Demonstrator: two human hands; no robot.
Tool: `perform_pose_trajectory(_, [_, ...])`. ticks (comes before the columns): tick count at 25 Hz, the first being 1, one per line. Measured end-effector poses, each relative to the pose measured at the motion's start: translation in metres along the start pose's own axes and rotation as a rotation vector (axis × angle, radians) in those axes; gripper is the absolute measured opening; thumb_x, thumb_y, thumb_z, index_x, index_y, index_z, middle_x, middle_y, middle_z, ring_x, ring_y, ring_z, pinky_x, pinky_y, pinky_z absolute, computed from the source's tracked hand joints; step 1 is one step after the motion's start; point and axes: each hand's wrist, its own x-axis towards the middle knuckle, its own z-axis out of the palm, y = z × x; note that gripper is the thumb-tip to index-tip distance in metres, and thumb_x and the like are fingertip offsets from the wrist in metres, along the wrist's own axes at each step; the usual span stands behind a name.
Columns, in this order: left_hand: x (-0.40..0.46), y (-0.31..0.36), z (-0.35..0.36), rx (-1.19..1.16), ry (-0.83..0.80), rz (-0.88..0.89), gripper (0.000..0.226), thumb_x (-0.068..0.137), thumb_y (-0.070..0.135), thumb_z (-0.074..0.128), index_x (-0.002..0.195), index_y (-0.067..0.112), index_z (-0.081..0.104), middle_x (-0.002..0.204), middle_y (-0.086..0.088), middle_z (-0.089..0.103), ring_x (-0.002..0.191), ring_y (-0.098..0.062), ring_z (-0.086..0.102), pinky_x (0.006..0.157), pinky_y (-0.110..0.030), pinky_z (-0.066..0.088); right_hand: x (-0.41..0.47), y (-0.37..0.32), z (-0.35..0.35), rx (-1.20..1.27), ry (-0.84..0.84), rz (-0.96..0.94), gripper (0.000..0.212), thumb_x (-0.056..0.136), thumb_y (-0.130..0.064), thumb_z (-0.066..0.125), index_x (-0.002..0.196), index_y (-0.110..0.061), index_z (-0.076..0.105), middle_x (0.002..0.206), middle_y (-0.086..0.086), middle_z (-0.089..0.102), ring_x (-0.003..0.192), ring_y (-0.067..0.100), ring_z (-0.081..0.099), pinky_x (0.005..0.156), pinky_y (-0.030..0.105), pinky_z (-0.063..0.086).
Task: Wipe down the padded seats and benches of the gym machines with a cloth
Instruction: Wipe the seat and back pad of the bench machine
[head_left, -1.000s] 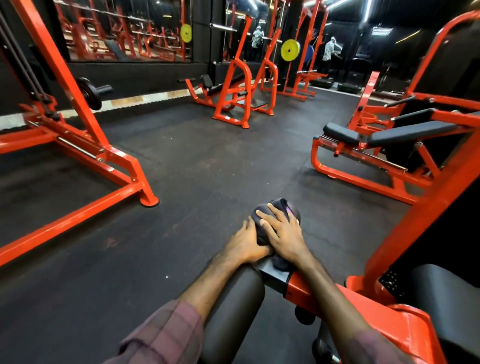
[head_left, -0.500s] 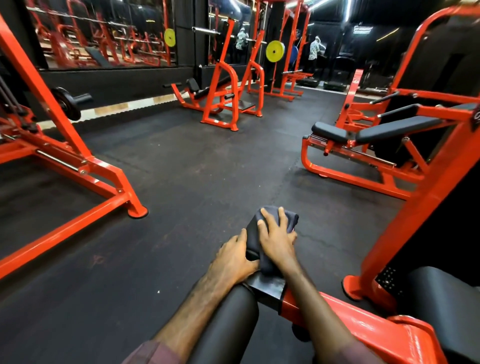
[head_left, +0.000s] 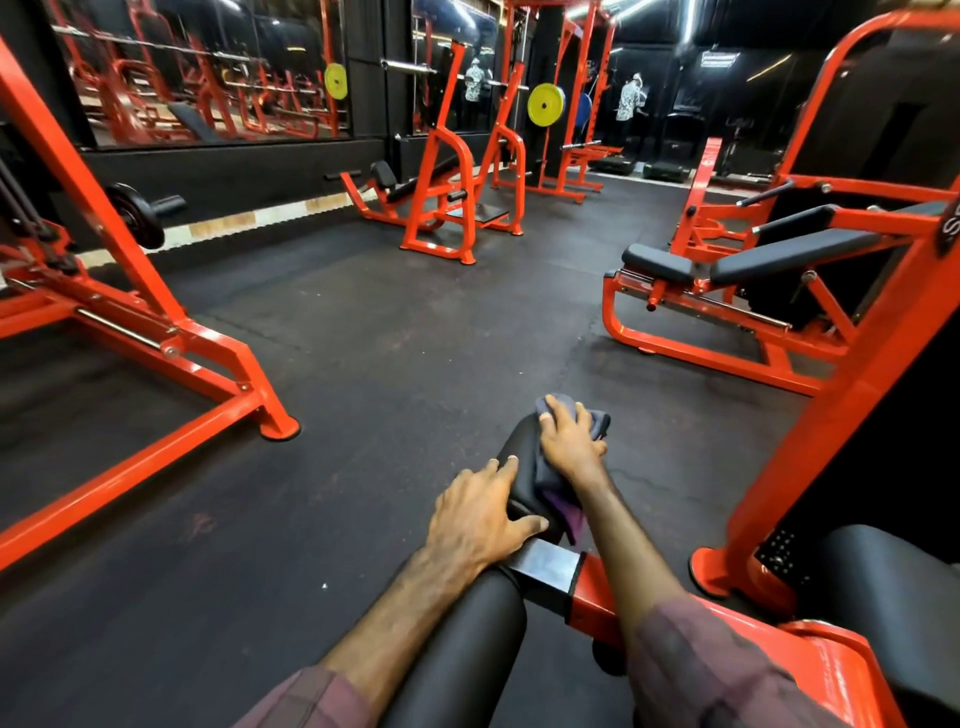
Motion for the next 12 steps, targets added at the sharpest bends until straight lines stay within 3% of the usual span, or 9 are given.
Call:
perform_pose_trajectory(2, [0.005,-0.016,0.002,-0.262,-0.025,-0.129,0.102,0.072,0.075,0.075,0.159,0.036,0.038,0.155,0.010,0.052,0.139,-0.022,0.053,0.110,-0.038,0.046,0.002,-0.002,0.004,-0.058,0.037,0.024,0.051,0.109,-0.052,0.030,0.160,-0.047,0.032,0.176,0.002,0.008,0.157,0.043,0.017,0.122,0.062,0.017])
perform_pose_trajectory(4, [0.012,-0.031,0.002,-0.685,-0.246,-0.323,0.108,0.062,0.065,0.088,0.156,0.028,0.047,0.142,0.008,0.063,0.130,-0.017,0.063,0.111,-0.036,0.049,-0.028,0.013,0.025,-0.135,0.076,-0.125,0.052,0.107,-0.057,0.028,0.158,-0.049,0.034,0.176,-0.001,0.006,0.161,0.036,0.008,0.125,0.058,0.010])
perform_pose_trajectory(6, [0.020,-0.037,0.007,-0.903,-0.461,-0.352,0.070,0.068,0.045,0.091,0.129,0.017,0.072,0.116,0.001,0.078,0.104,-0.014,0.075,0.101,-0.037,0.057,-0.059,0.025,0.030,-0.096,0.062,-0.216,0.049,0.110,-0.054,0.029,0.158,-0.050,0.036,0.176,-0.003,0.005,0.163,0.028,0.002,0.126,0.055,0.006])
perform_pose_trajectory(7, [0.023,-0.033,0.007,-0.925,-0.461,-0.322,0.053,0.071,0.038,0.089,0.116,0.015,0.077,0.105,0.000,0.080,0.094,-0.014,0.076,0.094,-0.036,0.058,-0.055,0.024,0.025,-0.095,0.060,-0.228,0.047,0.111,-0.050,0.032,0.158,-0.048,0.037,0.176,-0.001,0.005,0.163,0.024,0.001,0.126,0.055,0.007])
perform_pose_trajectory(8, [0.026,-0.029,0.007,-0.915,-0.449,-0.334,0.053,0.068,0.039,0.090,0.113,0.015,0.076,0.101,-0.001,0.080,0.092,-0.015,0.076,0.089,-0.036,0.057,-0.042,0.018,0.018,-0.094,0.060,-0.202,0.047,0.112,-0.046,0.034,0.159,-0.045,0.036,0.176,0.002,0.005,0.163,0.022,0.003,0.125,0.055,0.009])
perform_pose_trajectory(11, [0.020,-0.006,0.000,-0.519,-0.340,-0.410,0.113,0.041,0.070,0.088,0.134,0.020,0.048,0.127,-0.004,0.066,0.120,-0.027,0.066,0.089,-0.038,0.050,-0.002,-0.006,-0.001,-0.057,0.046,0.023,0.049,0.112,-0.045,0.032,0.161,-0.042,0.033,0.176,0.008,0.007,0.160,0.034,0.012,0.124,0.060,0.015])
perform_pose_trajectory(12, [0.017,0.002,-0.003,-0.344,-0.284,-0.391,0.120,0.039,0.076,0.085,0.137,0.019,0.042,0.133,-0.006,0.060,0.126,-0.031,0.061,0.094,-0.042,0.049,-0.001,-0.006,0.003,-0.061,0.072,0.041,0.050,0.111,-0.047,0.031,0.161,-0.044,0.032,0.176,0.007,0.007,0.159,0.039,0.015,0.123,0.062,0.017])
